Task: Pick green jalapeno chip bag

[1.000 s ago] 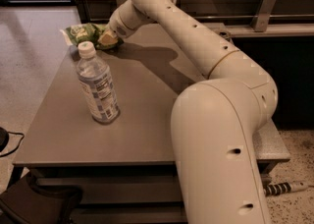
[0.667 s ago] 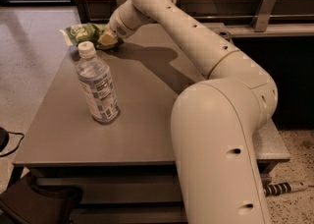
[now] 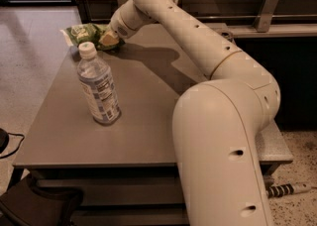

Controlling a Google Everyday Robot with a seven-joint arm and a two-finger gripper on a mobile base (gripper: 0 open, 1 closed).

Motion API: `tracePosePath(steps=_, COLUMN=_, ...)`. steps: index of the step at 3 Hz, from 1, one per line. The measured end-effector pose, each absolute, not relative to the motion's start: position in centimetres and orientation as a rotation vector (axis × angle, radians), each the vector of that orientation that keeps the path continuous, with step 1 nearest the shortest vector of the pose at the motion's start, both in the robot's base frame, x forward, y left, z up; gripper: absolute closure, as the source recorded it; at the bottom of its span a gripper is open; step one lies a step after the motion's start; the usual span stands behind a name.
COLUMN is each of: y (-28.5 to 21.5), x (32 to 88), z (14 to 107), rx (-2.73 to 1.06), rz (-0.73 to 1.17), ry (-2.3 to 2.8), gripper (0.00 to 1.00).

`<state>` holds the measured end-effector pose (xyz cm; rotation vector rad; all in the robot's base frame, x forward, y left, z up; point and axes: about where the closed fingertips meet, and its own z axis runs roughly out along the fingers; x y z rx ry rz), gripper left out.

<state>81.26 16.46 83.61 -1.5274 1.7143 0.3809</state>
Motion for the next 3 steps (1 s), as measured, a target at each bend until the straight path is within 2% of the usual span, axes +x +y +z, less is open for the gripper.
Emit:
tracePosePath(steps=2, y=16.5, x=81.2, z=83.8, rx=-1.529, rz=0.377, ry=1.713, gripper=1.00)
tracePosePath(steps=3, y=16.6, x=80.5, z=87.5, rx=-1.564, rz=0.296, ry=1.687, gripper=1.00)
